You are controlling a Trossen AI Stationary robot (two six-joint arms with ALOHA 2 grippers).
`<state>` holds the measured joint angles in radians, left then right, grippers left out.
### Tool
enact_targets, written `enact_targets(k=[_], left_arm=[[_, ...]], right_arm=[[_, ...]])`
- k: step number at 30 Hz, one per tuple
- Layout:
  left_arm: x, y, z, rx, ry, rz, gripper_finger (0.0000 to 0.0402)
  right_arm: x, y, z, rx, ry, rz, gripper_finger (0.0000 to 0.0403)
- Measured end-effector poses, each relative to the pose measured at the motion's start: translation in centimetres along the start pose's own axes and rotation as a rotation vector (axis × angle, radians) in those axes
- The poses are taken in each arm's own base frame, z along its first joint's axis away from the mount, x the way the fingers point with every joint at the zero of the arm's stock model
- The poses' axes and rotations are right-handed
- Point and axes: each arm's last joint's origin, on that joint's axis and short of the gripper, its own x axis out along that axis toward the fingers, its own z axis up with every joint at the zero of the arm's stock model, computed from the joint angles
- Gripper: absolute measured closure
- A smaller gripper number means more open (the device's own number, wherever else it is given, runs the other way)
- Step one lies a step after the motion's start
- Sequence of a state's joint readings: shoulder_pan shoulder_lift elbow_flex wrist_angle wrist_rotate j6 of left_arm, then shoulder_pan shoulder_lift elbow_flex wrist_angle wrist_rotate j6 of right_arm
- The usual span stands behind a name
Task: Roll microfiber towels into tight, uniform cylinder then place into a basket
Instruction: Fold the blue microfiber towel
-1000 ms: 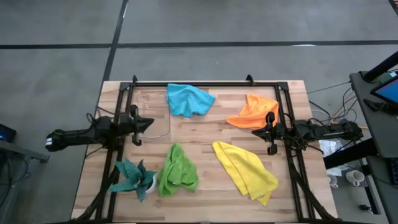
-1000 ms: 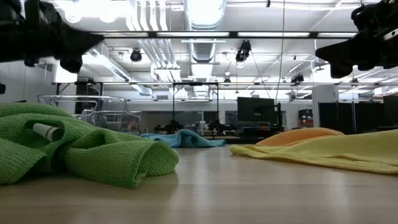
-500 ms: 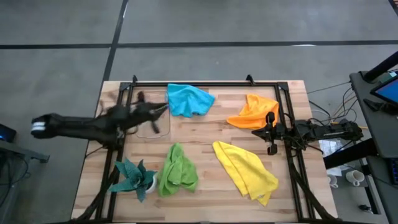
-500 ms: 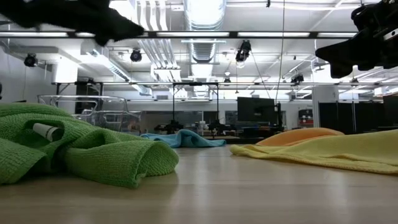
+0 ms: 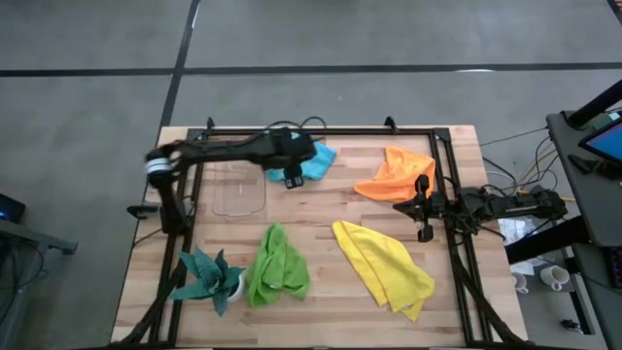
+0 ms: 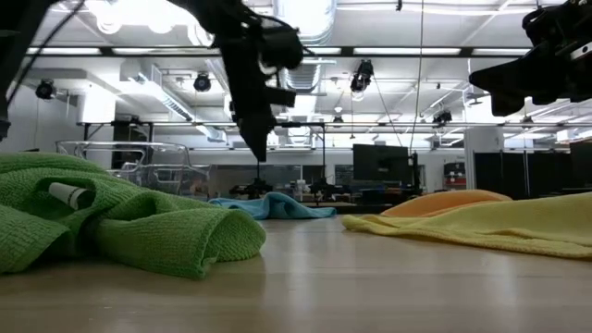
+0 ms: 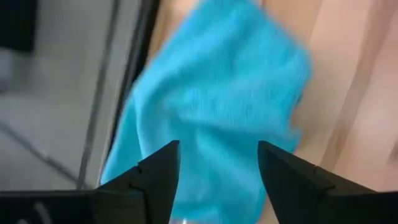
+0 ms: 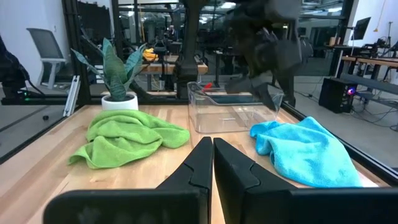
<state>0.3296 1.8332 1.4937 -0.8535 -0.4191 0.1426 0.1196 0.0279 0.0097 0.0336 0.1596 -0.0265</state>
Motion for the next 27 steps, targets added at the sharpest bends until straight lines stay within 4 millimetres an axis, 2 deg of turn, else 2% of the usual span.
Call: enact_targets(k=[3,5,10,16,23,27], left_arm=[[2.2,-0.5,0.1,0.042,0.148,-0.052,0.0196],[3.2,-0.9,0.1,0.071,0.175,-0.114,0.0195],[3.4,-0.5,-0.6,0.097,0.159,-0.288,0.0196],[2.3,2.8,-1.2,0.024,0.115,-0.302,0.0196],[4.0,5.5,-2.4,-0.044,0.169,-0.312,0.0197],[5.3,5.7,-2.6,-0.027,0.194,-0.316,0.0197]], right_arm=[[0.0,0.0,0.0,0.0,0.001,0.0,0.0394],[0.0,0.0,0.0,0.0,-0.002,0.0,0.0394],[0.0,0.0,0.0,0.0,0.001,0.0,0.0394],[0.0,0.0,0.0,0.0,0.0,0.0,0.0394],[0.0,0.0,0.0,0.0,0.001,0.0,0.0394],[0.0,0.0,0.0,0.0,0.001,0.0,0.0394]])
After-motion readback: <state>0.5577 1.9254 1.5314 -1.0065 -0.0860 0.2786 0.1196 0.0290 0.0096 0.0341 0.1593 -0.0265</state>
